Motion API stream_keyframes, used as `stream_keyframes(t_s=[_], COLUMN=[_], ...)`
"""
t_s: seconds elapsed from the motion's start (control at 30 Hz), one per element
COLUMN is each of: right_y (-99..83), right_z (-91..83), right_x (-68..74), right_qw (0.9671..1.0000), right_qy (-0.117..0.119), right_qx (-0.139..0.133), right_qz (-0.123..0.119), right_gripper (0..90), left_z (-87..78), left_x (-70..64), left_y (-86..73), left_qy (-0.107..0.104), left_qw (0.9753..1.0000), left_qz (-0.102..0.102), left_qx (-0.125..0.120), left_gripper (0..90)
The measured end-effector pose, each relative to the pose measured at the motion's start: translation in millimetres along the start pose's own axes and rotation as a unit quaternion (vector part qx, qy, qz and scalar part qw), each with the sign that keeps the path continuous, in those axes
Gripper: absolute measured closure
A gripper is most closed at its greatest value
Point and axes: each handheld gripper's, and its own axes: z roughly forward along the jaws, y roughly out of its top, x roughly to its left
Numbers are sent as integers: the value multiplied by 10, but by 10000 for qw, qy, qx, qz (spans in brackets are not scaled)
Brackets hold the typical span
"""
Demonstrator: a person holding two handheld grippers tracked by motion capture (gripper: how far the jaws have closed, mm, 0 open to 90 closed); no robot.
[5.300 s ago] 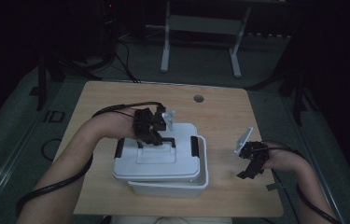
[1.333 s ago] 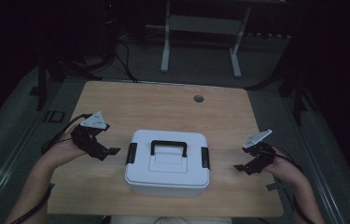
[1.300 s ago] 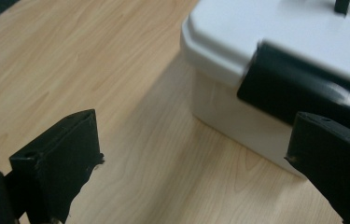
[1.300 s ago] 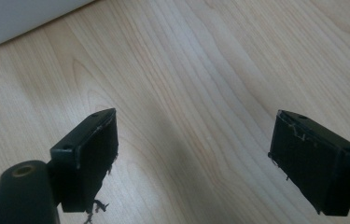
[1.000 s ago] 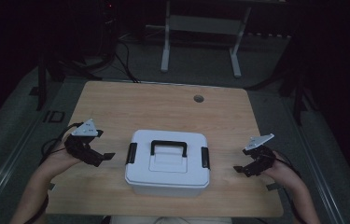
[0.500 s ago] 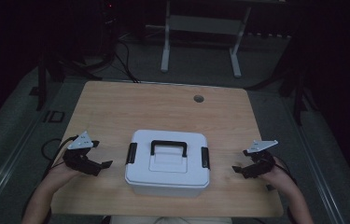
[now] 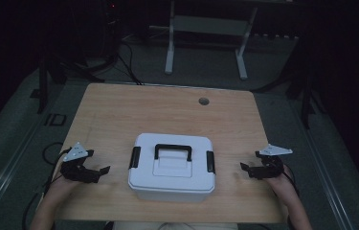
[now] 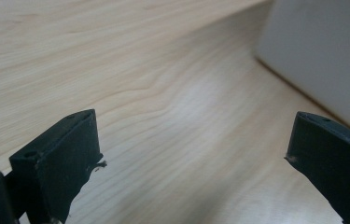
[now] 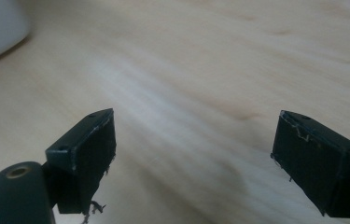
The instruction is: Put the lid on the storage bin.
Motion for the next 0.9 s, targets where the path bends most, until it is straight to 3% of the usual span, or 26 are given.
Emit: stream_keyframes(t_s=[0.13, 0.27, 0.4, 0.5, 0.57, 0.63, 0.7, 0.77, 0.87, 0.9], right_y=[-27, -63, -101, -121, -136, -147, -156, -163, -173, -177], right_z=[-7, -7, -17, -43, -57, -57, -58, -60, -66, -66], right_x=[-29, -28, -27, -38, -40, -49, -49, -52, -40, -43], right_qw=[9992, 9973, 9922, 9863, 9818, 9797, 9774, 9750, 9709, 9697], right_qy=[-292, -531, -869, -1094, -1250, -1346, -1462, -1538, -1698, -1731], right_qx=[-209, -394, -746, -1032, -1229, -1266, -1316, -1372, -1470, -1494], right_qz=[186, 306, 491, 683, 731, 773, 774, 828, 829, 860], right_gripper=[132, 132, 130, 130, 131, 131, 130, 130, 130, 130], left_z=[-15, -40, -63, -83, -85, -92, -106, -126, -137, -139], left_x=[44, 67, 71, 73, 80, 86, 89, 97, 100, 96], left_y=[-41, -72, -99, -121, -136, -147, -152, -158, -175, -189], left_qy=[362, 719, 1045, 1276, 1402, 1535, 1723, 1755, 1959, 2102], left_qw=[9988, 9954, 9916, 9882, 9868, 9847, 9805, 9786, 9736, 9704], left_qz=[-244, -415, -474, -517, -521, -559, -630, -715, -802, -802], left_qx=[-225, -489, -602, -679, -625, -611, -700, -802, -858, -884], left_gripper=[25, 25, 25, 25, 25, 25, 25, 25, 25, 25])
